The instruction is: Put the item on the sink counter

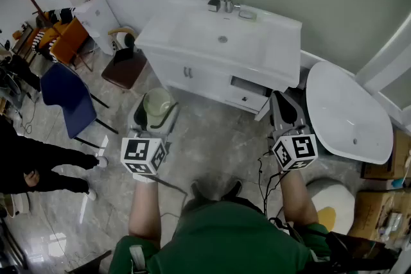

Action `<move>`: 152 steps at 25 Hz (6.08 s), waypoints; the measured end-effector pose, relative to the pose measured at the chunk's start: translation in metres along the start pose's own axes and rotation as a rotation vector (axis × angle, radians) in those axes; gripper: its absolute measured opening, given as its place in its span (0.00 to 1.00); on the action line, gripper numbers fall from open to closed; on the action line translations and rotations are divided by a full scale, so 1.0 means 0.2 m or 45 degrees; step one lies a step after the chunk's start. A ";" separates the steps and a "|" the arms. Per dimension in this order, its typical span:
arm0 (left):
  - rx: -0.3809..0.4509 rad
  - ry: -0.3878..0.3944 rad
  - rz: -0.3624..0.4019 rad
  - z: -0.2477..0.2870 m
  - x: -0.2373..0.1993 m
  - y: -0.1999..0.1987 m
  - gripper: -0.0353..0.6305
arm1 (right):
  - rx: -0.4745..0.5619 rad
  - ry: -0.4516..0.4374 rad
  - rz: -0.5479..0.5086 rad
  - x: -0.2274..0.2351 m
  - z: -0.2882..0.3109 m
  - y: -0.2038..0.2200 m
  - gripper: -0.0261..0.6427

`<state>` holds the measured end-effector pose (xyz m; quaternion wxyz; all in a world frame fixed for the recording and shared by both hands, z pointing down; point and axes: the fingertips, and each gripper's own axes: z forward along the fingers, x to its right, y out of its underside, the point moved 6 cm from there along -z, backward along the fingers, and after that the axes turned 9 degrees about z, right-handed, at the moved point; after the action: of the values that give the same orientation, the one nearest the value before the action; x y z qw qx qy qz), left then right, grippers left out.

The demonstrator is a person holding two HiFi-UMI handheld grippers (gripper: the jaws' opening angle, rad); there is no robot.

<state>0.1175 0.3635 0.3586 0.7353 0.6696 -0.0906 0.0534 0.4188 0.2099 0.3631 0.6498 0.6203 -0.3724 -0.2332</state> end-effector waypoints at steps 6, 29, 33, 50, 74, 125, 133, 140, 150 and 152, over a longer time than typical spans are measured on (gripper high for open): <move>-0.032 0.004 -0.038 -0.11 -0.15 0.10 0.62 | -0.026 -0.008 0.005 -0.21 0.04 0.06 0.05; 0.045 0.073 -0.030 -0.32 -0.65 0.15 0.62 | 0.046 0.012 -0.060 -0.80 0.25 0.00 0.05; 0.032 0.079 -0.042 -0.27 -0.68 0.18 0.62 | 0.033 -0.005 -0.048 -0.80 0.33 0.03 0.05; -0.065 0.010 -0.049 0.54 -0.84 0.17 0.62 | 0.018 -0.141 0.007 -0.34 1.16 0.06 0.05; -0.054 0.044 -0.005 1.28 -0.92 0.10 0.62 | 0.021 -0.141 0.034 0.11 1.70 0.00 0.05; -0.057 0.490 0.014 3.43 -1.62 0.41 0.62 | -0.049 0.309 0.067 0.80 3.04 0.11 0.05; -0.078 0.639 0.020 3.79 -1.53 0.57 0.62 | -0.062 0.458 0.109 0.95 3.02 0.16 0.05; -0.115 0.710 0.048 4.08 -1.49 0.75 0.62 | -0.106 0.560 0.134 1.05 3.05 0.25 0.05; -0.160 0.790 0.061 4.32 -1.41 0.99 0.62 | -0.164 0.614 0.157 1.12 3.06 0.40 0.05; -0.161 0.800 0.054 4.35 -1.39 1.03 0.62 | -0.154 0.610 0.156 1.13 3.05 0.42 0.05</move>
<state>-0.2503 -0.4699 0.5788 0.7661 0.5714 0.1236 0.2672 0.0720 -0.3389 0.4604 0.7683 0.5942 -0.2300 -0.0617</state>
